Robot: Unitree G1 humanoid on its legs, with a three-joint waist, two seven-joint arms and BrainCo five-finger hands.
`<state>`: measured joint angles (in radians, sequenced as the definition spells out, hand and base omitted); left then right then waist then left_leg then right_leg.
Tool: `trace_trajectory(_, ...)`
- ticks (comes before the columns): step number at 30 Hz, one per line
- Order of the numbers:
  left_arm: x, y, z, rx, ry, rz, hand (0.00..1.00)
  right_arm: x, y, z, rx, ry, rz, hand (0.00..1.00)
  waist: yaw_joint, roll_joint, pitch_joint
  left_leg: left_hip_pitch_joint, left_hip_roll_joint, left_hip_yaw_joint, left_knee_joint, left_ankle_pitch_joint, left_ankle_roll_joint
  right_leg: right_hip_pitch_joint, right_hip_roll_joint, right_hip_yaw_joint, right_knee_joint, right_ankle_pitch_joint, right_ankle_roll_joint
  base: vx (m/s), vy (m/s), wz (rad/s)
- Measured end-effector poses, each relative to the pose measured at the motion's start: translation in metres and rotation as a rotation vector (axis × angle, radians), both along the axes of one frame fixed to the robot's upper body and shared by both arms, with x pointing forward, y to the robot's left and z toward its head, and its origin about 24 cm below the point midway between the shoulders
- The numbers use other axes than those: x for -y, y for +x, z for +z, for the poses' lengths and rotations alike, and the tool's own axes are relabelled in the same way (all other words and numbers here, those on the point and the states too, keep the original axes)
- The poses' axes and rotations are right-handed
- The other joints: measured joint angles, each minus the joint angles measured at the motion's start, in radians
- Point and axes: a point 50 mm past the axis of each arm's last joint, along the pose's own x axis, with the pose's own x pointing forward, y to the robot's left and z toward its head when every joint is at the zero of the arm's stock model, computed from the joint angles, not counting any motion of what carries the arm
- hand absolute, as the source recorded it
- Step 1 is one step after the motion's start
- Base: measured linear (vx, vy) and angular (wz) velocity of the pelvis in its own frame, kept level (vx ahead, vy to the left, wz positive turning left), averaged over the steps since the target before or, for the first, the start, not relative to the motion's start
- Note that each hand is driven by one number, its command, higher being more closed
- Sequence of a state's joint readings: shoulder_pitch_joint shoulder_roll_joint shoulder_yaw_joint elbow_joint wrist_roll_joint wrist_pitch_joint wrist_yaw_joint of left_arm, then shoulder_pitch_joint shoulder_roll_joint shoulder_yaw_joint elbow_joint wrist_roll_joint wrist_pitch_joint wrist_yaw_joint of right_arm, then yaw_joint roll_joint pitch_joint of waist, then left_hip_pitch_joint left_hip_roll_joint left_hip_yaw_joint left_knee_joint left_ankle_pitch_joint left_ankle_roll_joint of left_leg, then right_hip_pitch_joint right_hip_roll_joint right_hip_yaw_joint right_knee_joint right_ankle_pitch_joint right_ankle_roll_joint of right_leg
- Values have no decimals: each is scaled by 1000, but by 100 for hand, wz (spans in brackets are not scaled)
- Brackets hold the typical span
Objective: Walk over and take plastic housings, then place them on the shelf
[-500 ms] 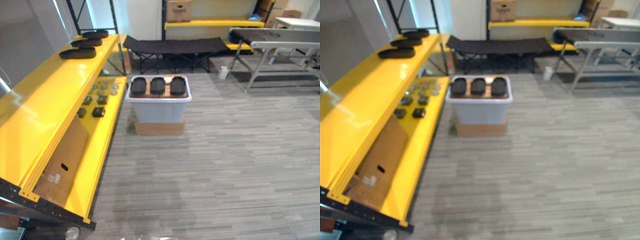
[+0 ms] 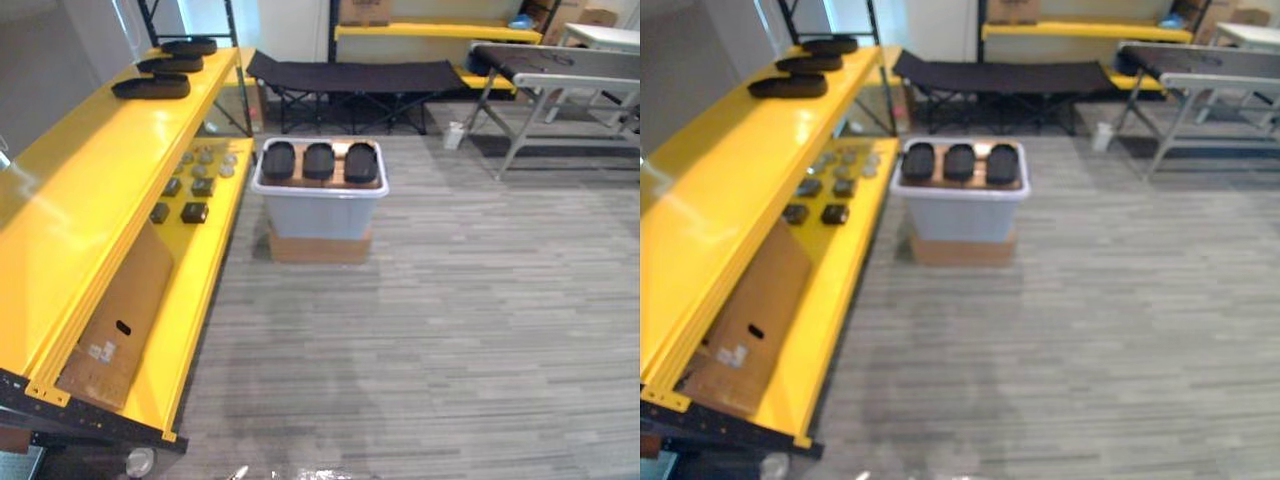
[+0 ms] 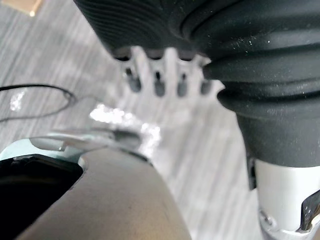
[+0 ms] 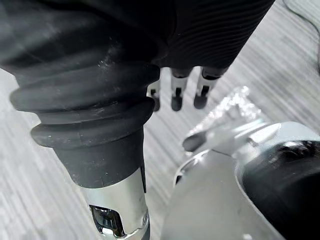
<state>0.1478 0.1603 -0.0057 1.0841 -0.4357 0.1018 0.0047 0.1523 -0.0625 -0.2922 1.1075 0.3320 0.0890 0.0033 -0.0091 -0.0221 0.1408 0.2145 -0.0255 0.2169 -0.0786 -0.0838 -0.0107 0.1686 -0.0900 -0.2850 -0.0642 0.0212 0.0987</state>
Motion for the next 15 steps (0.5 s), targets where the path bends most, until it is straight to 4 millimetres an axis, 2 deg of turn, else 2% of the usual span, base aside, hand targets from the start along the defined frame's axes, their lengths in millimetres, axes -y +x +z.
trace_trajectory(10,-1,2,1,10,-12,6,0,0,9,2,52,-70,131,0,-2,-6,8,-34,-3,-11,-7,5,6,-30,-3,-15,-3,-2,-4,-64,-23,4)
trace_trajectory(15,-2,5,1,18,-12,13,0,0,14,3,58,-87,141,0,-4,-7,32,-42,-4,-15,-6,6,8,-34,0,-19,-14,2,-7,22,-15,2)
